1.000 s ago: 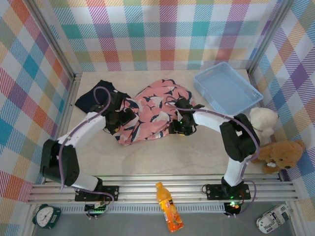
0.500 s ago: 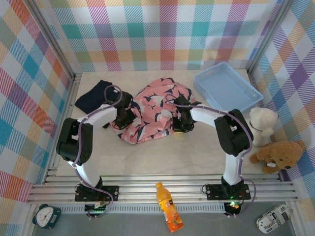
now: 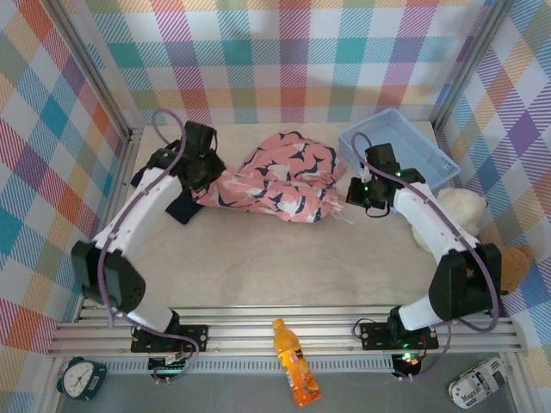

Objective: Fold and stack the mixed laundry pile

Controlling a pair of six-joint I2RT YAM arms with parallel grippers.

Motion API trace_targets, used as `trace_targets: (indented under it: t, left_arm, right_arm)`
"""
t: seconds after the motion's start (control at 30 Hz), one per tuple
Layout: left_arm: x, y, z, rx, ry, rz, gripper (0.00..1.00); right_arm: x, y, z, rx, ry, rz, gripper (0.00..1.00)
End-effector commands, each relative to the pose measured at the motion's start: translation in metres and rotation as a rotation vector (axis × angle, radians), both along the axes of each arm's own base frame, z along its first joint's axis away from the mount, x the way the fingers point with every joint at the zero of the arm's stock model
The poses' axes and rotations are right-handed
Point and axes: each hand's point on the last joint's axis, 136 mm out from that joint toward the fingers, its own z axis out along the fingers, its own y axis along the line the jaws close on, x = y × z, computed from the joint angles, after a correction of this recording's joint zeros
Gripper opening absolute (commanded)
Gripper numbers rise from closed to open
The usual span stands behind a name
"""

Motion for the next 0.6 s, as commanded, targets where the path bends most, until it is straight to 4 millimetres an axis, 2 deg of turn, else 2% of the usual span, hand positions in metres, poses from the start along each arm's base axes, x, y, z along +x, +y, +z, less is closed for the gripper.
trace_targets:
  t: [0.0, 0.03, 0.07, 0.1, 0.17, 0.2, 0.27, 0.4, 0.5, 0.57]
  left_arm:
    - [-0.066, 0.015, -0.054, 0.026, 0.176, 0.042, 0.13]
    - [-0.081, 0.014, -0.069, -0.004, 0.204, 0.060, 0.19]
    - [-0.099, 0.013, -0.085, -0.039, 0.234, 0.080, 0.41]
    - [-0.117, 0.014, -0.100, -0.067, 0.268, 0.112, 0.72]
    - [-0.140, 0.017, -0.116, -0.103, 0.293, 0.143, 0.99]
    - [-0.146, 0.021, -0.117, -0.110, 0.282, 0.156, 1.00]
    - [-0.152, 0.032, -0.113, -0.083, 0.252, 0.178, 1.00]
    - [-0.140, 0.039, -0.099, -0.061, 0.164, 0.195, 1.00]
    - [-0.132, 0.033, -0.107, -0.103, 0.165, 0.240, 1.00]
    - [-0.137, 0.035, -0.120, -0.130, 0.211, 0.325, 1.00]
  right_arm:
    - [-0.064, -0.001, -0.044, -0.007, 0.245, 0.043, 0.00]
    - [-0.073, -0.004, -0.051, -0.009, 0.278, 0.023, 0.03]
    - [-0.079, -0.008, -0.059, -0.017, 0.298, -0.001, 0.14]
    - [-0.084, -0.011, -0.064, -0.023, 0.307, -0.023, 0.30]
    - [-0.083, -0.001, -0.066, 0.036, 0.291, -0.008, 0.45]
    - [-0.081, 0.009, -0.063, 0.089, 0.274, 0.012, 0.52]
    - [-0.072, 0.027, -0.058, 0.171, 0.229, 0.067, 0.61]
    - [-0.049, 0.038, -0.062, 0.199, 0.188, 0.071, 0.73]
    - [-0.030, 0.046, -0.069, 0.242, 0.220, -0.002, 0.78]
    - [-0.019, 0.055, -0.071, 0.299, 0.261, -0.075, 0.79]
